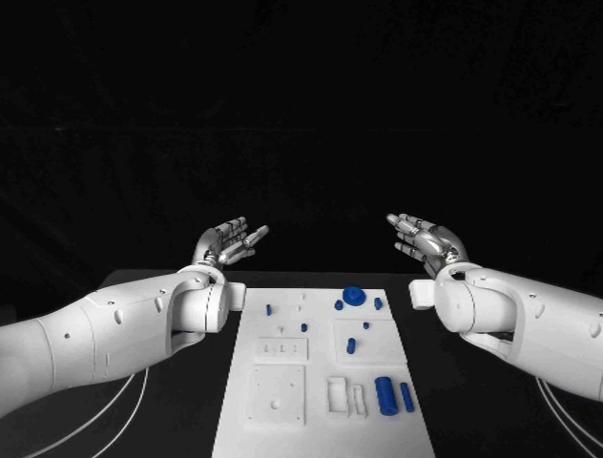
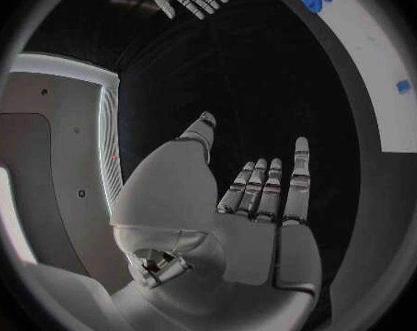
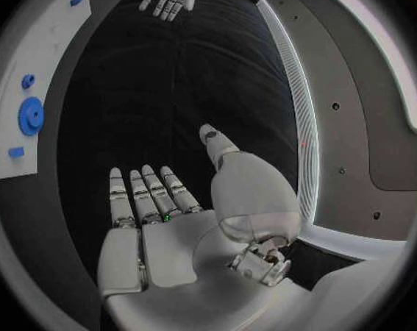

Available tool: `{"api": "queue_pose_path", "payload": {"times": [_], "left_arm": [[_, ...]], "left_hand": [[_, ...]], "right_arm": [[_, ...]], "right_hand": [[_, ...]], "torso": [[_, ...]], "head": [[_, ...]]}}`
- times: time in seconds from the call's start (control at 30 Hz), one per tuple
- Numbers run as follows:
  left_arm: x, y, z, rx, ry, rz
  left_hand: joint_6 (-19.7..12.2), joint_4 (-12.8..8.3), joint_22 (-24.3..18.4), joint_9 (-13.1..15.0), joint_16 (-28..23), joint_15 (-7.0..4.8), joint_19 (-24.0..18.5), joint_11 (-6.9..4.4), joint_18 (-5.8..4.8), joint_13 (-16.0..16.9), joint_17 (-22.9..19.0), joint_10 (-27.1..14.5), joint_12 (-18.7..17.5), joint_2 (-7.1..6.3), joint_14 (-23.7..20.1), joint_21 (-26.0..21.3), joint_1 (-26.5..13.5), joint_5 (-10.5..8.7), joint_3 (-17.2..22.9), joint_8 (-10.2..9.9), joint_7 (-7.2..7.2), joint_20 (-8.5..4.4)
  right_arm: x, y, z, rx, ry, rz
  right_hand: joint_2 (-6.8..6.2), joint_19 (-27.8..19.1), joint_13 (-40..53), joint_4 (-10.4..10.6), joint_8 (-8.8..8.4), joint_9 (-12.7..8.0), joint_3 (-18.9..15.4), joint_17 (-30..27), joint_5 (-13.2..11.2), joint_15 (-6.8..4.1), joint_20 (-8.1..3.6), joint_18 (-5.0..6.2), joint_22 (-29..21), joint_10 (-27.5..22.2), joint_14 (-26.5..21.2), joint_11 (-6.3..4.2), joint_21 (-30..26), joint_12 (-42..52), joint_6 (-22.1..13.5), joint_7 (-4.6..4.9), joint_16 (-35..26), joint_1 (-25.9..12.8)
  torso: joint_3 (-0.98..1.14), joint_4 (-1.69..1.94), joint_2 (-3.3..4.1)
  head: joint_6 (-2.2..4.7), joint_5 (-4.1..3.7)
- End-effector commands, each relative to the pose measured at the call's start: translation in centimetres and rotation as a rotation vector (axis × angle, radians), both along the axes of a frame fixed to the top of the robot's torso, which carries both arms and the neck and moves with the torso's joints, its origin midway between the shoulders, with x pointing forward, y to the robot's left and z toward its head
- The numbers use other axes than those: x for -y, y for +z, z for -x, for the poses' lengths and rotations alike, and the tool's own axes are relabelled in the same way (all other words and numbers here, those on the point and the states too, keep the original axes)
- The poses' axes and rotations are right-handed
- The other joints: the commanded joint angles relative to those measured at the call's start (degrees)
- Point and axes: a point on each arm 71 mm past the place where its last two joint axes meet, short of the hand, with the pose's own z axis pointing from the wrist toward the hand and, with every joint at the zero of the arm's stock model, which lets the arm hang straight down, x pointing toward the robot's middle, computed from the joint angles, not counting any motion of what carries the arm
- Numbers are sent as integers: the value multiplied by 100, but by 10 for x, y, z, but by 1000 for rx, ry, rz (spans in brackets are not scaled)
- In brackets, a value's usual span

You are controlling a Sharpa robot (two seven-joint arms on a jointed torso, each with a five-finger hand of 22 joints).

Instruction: Assemble the parts on the task board

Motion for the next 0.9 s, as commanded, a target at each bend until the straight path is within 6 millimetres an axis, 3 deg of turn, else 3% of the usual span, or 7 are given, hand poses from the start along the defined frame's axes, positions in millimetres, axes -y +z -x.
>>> {"api": "queue_pose_path", "payload": {"times": [0.03,0.33,0.4,0.53,0.67,0.87,0.9], "left_arm": [[0,2,-11,-52,-59,41],[-6,8,-24,-52,-56,20],[-6,8,-24,-52,-56,20],[-9,9,-22,-46,-83,33],[-11,9,-18,-52,-104,38],[-12,12,-8,-68,-179,60],[-12,13,-6,-70,-192,64]], "left_hand": [[137,74,21,12,35,21,171,18,118,12,14,137,44,-24,135,28,289,42,23,46,25,55],[210,-4,27,15,47,47,264,57,156,17,27,259,49,60,448,41,264,38,7,48,69,55],[341,-113,39,21,73,57,385,107,205,27,46,497,58,162,822,70,239,41,-21,57,119,52],[982,-393,110,54,235,176,848,231,305,91,143,2155,158,424,2622,288,239,46,-144,105,260,-61],[2424,-681,328,137,599,-86,1801,122,-185,122,338,3385,196,661,4044,864,387,63,-270,316,277,-868],[2784,-842,827,147,1387,-503,2363,-45,-577,118,742,3784,155,731,4912,1711,547,79,-248,219,227,-1517],[2818,-894,1282,142,1892,-527,2025,-56,-808,119,1063,3789,159,752,4587,2286,512,83,-265,172,209,-1706]], "right_arm": [[-6,-3,-7,-102,198,2],[7,3,-23,-154,258,28],[7,4,-24,-157,261,29],[16,14,-29,45,224,302],[14,17,-30,134,254,485],[4,21,-26,234,328,717],[2,22,-25,250,341,758]], "right_hand": [[5,103,15,-23,41,15,71,13,65,35,45,128,10,127,124,50,41,39,140,222,42,259],[-87,364,40,-278,68,38,111,37,72,108,3,126,32,673,587,75,70,63,601,217,68,744],[-122,903,67,-401,100,61,139,76,94,207,-97,100,74,1358,1298,101,144,87,1154,211,107,935],[-179,2489,133,-592,155,124,290,201,170,-30,-337,10,169,3027,3240,-99,303,148,2542,77,213,1091],[-296,3573,143,-773,184,175,771,351,369,-415,-687,-41,195,3828,4320,-372,500,156,3467,-37,257,1005],[-579,4512,146,-837,185,176,1061,637,694,-736,-1123,-123,210,4208,5282,-525,700,163,3509,-103,264,845],[-600,4694,147,-842,189,178,1032,709,719,-809,-1202,-109,234,4259,5479,-555,774,165,3535,-110,313,856]], "torso": [[0,0,0],[0,0,0],[0,0,0],[-2,6,14],[-5,3,18],[-23,22,104],[-25,26,118]], "head": [[0,1],[0,1],[0,1],[-54,9],[-78,33],[-96,-6],[-108,-12]]}}
